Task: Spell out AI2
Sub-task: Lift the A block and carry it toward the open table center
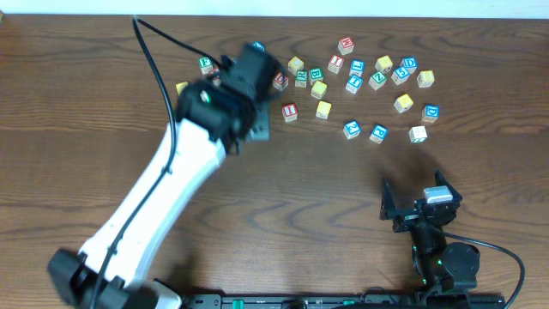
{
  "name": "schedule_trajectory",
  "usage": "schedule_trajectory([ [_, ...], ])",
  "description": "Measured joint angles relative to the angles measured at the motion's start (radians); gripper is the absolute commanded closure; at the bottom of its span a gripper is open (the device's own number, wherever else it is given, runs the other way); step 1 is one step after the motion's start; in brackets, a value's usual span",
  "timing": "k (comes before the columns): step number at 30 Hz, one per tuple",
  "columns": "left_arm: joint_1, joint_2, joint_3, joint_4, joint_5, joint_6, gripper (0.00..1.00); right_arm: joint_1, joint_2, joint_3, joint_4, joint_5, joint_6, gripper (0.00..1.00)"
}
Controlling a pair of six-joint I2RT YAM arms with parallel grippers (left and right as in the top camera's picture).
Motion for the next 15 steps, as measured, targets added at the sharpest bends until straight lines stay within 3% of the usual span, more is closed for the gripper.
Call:
schedule_trajectory([
  [8, -0.127, -0.212, -0.323, 0.158, -0.039, -0.106, 0.81, 0.000, 0.000, 0.000, 0.000, 0.000, 0.000, 0.01],
  [15, -0.127, -0.207, -0.470, 0.266, 0.030, -0.161, 0.81, 0.000, 0.000, 0.000, 0.000, 0.000, 0.000, 0.01],
])
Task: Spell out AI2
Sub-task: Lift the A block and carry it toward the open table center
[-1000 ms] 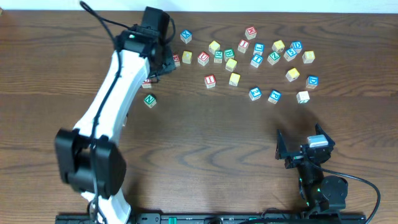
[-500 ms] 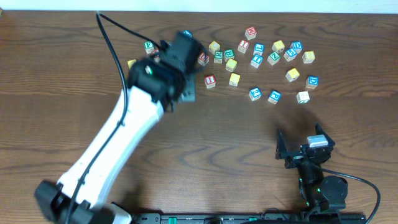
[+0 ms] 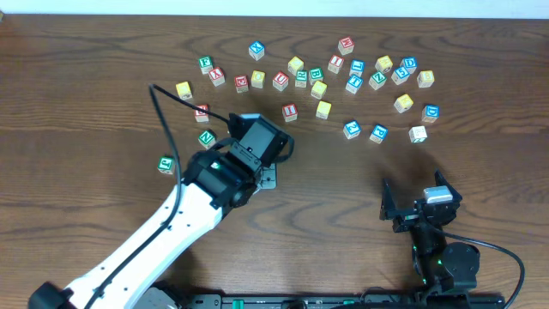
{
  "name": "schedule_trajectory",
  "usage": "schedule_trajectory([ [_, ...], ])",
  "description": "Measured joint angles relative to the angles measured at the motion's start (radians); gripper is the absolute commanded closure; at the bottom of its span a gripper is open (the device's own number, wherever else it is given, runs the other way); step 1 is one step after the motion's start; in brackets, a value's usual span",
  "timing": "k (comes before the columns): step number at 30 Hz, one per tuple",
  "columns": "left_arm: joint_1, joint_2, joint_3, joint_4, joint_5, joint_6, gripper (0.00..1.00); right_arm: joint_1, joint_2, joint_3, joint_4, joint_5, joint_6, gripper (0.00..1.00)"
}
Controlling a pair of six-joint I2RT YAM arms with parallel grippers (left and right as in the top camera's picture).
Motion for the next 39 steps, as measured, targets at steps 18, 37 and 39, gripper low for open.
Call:
schedule_trajectory([
  [18, 0.000, 0.227, -0.008, 0.112, 0.120, 0.032, 0.82, 0.000, 0.000, 0.000, 0.000, 0.000, 0.000, 0.01],
  [37, 0.000, 0.352, -0.008, 0.199, 0.124, 0.060, 0.88, 0.000, 0.000, 0.000, 0.000, 0.000, 0.000, 0.01],
  [39, 0.000, 0.385, -0.008, 0.211, 0.124, 0.060, 0.88, 0.000, 0.000, 0.000, 0.000, 0.000, 0.000, 0.01],
])
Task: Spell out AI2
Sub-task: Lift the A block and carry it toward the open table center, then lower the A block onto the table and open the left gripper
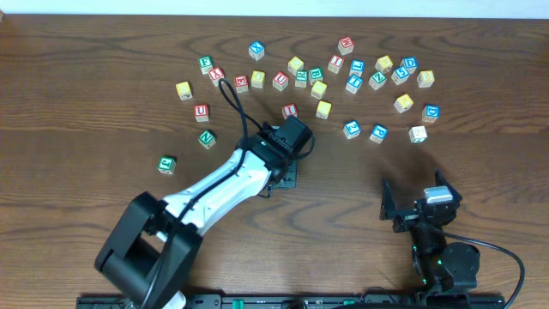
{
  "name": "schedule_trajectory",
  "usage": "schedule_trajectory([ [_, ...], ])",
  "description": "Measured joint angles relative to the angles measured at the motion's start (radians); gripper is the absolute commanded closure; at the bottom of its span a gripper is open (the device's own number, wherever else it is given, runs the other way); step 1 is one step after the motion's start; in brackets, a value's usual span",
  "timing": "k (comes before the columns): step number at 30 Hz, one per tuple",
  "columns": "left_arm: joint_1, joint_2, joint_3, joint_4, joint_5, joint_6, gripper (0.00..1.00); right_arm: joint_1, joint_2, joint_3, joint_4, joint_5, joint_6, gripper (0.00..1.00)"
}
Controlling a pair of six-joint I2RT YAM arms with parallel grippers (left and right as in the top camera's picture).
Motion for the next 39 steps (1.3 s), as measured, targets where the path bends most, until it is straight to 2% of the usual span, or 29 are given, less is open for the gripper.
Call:
schedule_trajectory([
  [10, 0.010, 0.013, 0.000, 0.005, -0.011, 0.018, 0.88, 0.000, 0.000, 0.000, 0.000, 0.000, 0.000, 0.01],
  [21, 0.133, 0.013, 0.000, 0.015, 0.008, 0.074, 0.90, 0.000, 0.000, 0.000, 0.000, 0.000, 0.000, 0.01],
  [25, 0.138, 0.013, -0.018, 0.060, 0.020, 0.085, 0.90, 0.000, 0.000, 0.000, 0.000, 0.000, 0.000, 0.01],
  [39, 0.147, 0.013, -0.053, 0.060, 0.023, 0.129, 0.90, 0.000, 0.000, 0.000, 0.000, 0.000, 0.000, 0.01],
])
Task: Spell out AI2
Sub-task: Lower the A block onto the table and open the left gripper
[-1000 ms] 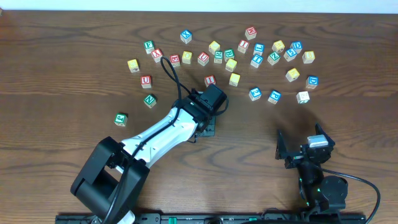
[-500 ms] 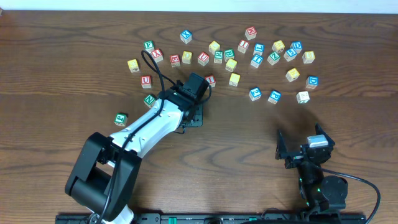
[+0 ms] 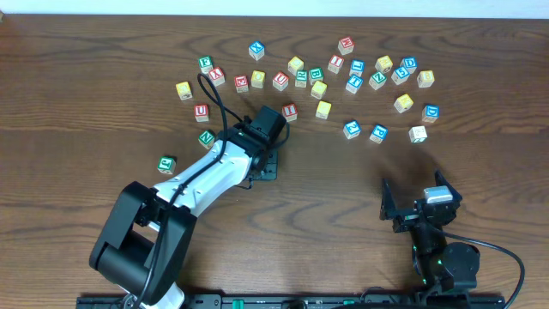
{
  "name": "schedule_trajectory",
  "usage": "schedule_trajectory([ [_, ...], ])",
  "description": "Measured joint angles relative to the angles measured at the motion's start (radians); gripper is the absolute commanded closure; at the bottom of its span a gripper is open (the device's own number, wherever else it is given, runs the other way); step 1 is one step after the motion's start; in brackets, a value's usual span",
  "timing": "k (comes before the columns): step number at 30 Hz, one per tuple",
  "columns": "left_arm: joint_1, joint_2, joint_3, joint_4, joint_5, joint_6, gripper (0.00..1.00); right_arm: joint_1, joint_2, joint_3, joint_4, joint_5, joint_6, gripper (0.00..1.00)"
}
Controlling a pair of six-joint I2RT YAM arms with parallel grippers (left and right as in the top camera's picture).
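Many small coloured letter cubes lie scattered across the far half of the table, among them a red cube (image 3: 289,111) and a blue cube (image 3: 352,129). Their letters are too small to read. My left gripper (image 3: 264,166) points down at the bare table just in front of the cubes, near the red cube. Its fingers are hidden beneath the wrist, so I cannot tell its state or whether it holds anything. My right gripper (image 3: 414,206) rests near the front right with its jaws apart and nothing between them.
Two green cubes (image 3: 207,137) (image 3: 166,163) lie apart to the left of my left arm. A white cube (image 3: 418,134) marks the right end of the scatter. The wooden table (image 3: 343,197) has bare surface between the cubes and the right arm.
My left gripper has moved a little left and slightly farther back, from the table's middle toward the green cubes. No cube has changed place. The right arm is still.
My left arm first stood over the left part of the cube scatter, hiding several cubes. Then it was back over bare table nearer the front, then farther right near the middle, and now slightly left again. The visible cubes kept their places throughout.
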Motion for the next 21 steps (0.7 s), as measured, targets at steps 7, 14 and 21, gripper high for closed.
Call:
schedule_trajectory([
  [7, 0.020, 0.000, -0.011, 0.002, 0.000, 0.003, 0.90, 0.000, 0.000, 0.000, 0.000, 0.000, 0.000, 0.01],
  [14, 0.022, 0.000, -0.021, 0.020, 0.000, 0.003, 0.90, 0.000, 0.000, 0.000, 0.000, 0.000, 0.000, 0.01],
  [21, 0.022, 0.000, -0.021, 0.029, 0.000, 0.003, 0.90, 0.000, 0.000, 0.000, 0.000, 0.000, 0.000, 0.01],
])
